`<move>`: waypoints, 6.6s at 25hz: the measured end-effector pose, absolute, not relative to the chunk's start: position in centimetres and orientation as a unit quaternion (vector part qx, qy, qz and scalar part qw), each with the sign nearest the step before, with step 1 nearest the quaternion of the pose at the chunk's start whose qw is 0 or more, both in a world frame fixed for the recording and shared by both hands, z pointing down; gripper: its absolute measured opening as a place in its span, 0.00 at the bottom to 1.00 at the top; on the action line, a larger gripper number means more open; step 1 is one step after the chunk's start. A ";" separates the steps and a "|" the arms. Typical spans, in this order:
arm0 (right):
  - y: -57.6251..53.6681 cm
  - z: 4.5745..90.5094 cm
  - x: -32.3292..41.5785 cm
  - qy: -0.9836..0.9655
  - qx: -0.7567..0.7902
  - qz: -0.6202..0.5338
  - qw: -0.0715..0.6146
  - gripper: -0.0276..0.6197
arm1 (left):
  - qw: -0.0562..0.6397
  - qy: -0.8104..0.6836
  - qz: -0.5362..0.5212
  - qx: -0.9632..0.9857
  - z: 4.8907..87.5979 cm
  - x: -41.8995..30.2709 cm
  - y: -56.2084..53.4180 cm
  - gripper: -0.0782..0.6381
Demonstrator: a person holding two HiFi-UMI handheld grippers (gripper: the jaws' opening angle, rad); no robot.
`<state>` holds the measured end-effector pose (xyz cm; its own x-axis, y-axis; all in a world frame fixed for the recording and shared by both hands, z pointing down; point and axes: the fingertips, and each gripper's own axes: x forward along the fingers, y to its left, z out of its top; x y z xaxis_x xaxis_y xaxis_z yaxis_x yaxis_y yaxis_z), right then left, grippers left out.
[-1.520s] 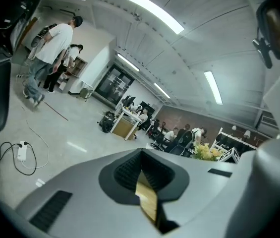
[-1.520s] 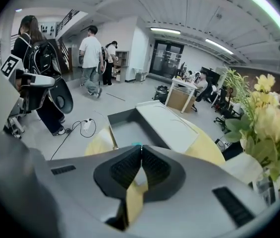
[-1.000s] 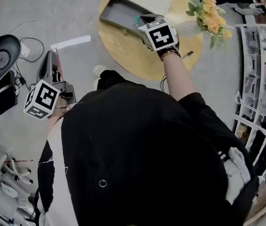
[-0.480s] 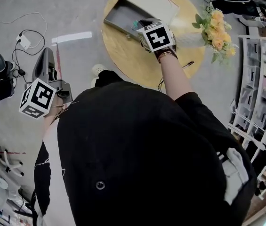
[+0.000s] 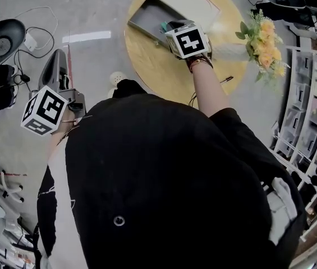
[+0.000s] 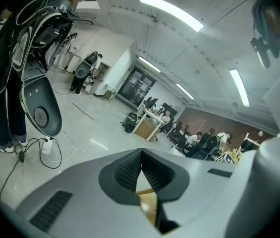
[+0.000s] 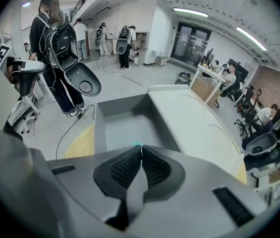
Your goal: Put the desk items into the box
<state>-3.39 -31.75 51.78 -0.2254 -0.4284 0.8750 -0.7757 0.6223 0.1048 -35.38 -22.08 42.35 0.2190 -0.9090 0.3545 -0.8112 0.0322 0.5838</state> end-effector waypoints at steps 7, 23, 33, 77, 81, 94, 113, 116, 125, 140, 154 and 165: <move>-32.2 52.2 -2.9 -0.753 0.399 0.178 0.492 0.06 | 0.371 -0.618 -0.063 0.691 43.1 -35.3 -22.4 0.12; -32.5 52.2 -3.1 -0.756 0.392 0.179 0.492 0.07 | 0.378 -0.610 -0.057 0.694 43.9 -34.9 -23.2 0.12; -31.8 52.6 -4.0 -0.761 0.378 0.188 0.493 0.10 | 0.379 -0.609 -0.058 0.694 44.0 -35.1 -22.9 0.12; -30.2 53.6 -5.5 -0.766 0.353 0.210 0.494 0.15 | 0.374 -0.628 -0.068 0.679 43.8 -36.2 -20.4 0.12; -30.3 53.7 -5.2 -0.762 0.358 0.212 0.495 0.15 | 0.373 -0.631 -0.069 0.677 43.7 -36.3 -20.1 0.12; -29.9 51.6 -5.7 -0.777 0.373 0.190 0.469 0.15 | 0.350 -0.637 -0.072 0.683 42.2 -36.3 -19.3 0.12; -23.8 46.1 -5.0 -0.769 0.499 0.331 0.225 0.05 | 0.324 -0.553 -0.059 0.765 40.2 -29.5 -18.5 0.12; -23.0 44.7 -5.8 -0.778 0.504 0.327 0.185 0.05 | 0.320 -0.532 -0.052 0.782 39.7 -27.4 -18.7 0.12; -22.6 39.5 -5.4 -0.816 0.515 0.244 0.101 0.05 | 0.303 -0.489 -0.032 0.818 38.8 -21.6 -19.1 0.12; -20.4 38.6 0.4 -0.834 0.490 0.221 0.121 0.05 | 0.307 -0.514 -0.045 0.800 38.3 -15.8 -16.5 0.12; -16.9 38.3 3.0 -0.854 0.457 0.215 0.127 0.05 | 0.286 -0.539 -0.051 0.791 36.8 -12.5 -12.3 0.12; -14.7 38.8 3.3 -0.867 0.432 0.211 0.130 0.05 | 0.278 -0.563 -0.054 0.776 36.8 -12.1 -9.2 0.12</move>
